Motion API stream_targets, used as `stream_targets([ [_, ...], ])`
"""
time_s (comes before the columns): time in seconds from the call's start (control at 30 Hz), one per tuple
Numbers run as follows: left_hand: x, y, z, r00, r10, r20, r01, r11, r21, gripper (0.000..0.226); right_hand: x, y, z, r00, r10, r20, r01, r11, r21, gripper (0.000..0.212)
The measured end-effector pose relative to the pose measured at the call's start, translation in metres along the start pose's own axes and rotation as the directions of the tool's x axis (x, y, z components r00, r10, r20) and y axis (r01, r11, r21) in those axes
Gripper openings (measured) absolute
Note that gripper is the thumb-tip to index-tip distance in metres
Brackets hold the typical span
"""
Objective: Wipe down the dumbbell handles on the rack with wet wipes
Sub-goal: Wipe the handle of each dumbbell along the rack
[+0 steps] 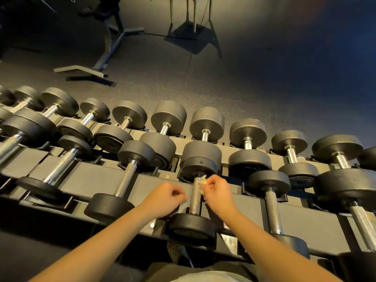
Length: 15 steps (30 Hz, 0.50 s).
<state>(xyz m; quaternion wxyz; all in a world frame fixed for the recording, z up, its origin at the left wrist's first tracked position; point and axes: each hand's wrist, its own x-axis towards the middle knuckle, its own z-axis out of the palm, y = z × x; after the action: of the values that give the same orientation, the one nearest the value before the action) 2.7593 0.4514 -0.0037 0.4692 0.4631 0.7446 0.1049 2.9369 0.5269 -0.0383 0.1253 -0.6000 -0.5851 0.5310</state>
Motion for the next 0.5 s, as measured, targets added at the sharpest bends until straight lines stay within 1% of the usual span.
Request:
stream_targets([
  [0.03, 0.0, 0.004, 0.005, 0.997, -0.039, 0.067, 0.046, 0.993, -0.111, 0.019, 0.01, -0.001, 0.004, 0.979, 0.187, -0.087, -0.165, 0.962, 0.216, 0.01],
  [0.07, 0.0, 0.008, 0.01, 0.989, -0.084, 0.118, 0.105, 0.977, -0.185, 0.021, 0.018, -0.006, 0.006, 0.931, 0.356, -0.077, -0.298, 0.865, 0.405, 0.011],
  [0.1, 0.0, 0.01, 0.015, 0.983, -0.117, 0.14, 0.144, 0.967, -0.209, 0.023, 0.024, -0.009, 0.008, 0.889, 0.458, -0.02, -0.386, 0.771, 0.506, 0.013],
  [0.13, -0.001, 0.011, 0.019, 0.982, -0.13, 0.14, 0.157, 0.966, -0.205, 0.022, 0.028, -0.01, 0.009, 0.862, 0.505, 0.046, -0.455, 0.732, 0.507, 0.015],
  [0.17, 0.0, 0.01, 0.023, 0.985, -0.121, 0.126, 0.143, 0.973, -0.184, 0.02, 0.027, -0.01, 0.009, 0.849, 0.519, 0.101, -0.503, 0.734, 0.456, 0.017],
  [0.23, 0.001, 0.008, 0.027, 0.99, -0.082, 0.112, 0.097, 0.985, -0.142, 0.014, 0.019, -0.008, 0.005, 0.85, 0.496, 0.175, -0.526, 0.798, 0.293, 0.021],
  [0.27, 0.0, 0.006, 0.027, 0.991, -0.07, 0.114, 0.086, 0.987, -0.137, 0.012, 0.013, -0.008, 0.002, 0.863, 0.464, 0.2, -0.5, 0.841, 0.206, 0.021],
  [0.33, 0.001, 0.002, 0.026, 0.992, -0.061, 0.113, 0.075, 0.99, -0.121, 0.012, 0.001, -0.005, -0.001, 0.909, 0.345, 0.235, -0.36, 0.932, 0.026, 0.023],
  [0.37, 0.002, 0.0, 0.026, 0.993, -0.052, 0.108, 0.064, 0.992, -0.111, 0.012, -0.005, -0.003, -0.001, 0.92, 0.297, 0.257, -0.291, 0.955, -0.063, 0.025],
  [0.43, 0.004, -0.005, 0.024, 0.993, -0.034, 0.112, 0.044, 0.995, -0.093, 0.012, -0.016, -0.002, -0.003, 0.908, 0.262, 0.326, -0.205, 0.958, -0.199, 0.026],
  [0.5, 0.003, -0.008, 0.022, 0.992, -0.028, 0.123, 0.04, 0.994, -0.097, 0.012, -0.021, -0.002, -0.009, 0.859, 0.286, 0.425, -0.183, 0.946, -0.267, 0.024],
])
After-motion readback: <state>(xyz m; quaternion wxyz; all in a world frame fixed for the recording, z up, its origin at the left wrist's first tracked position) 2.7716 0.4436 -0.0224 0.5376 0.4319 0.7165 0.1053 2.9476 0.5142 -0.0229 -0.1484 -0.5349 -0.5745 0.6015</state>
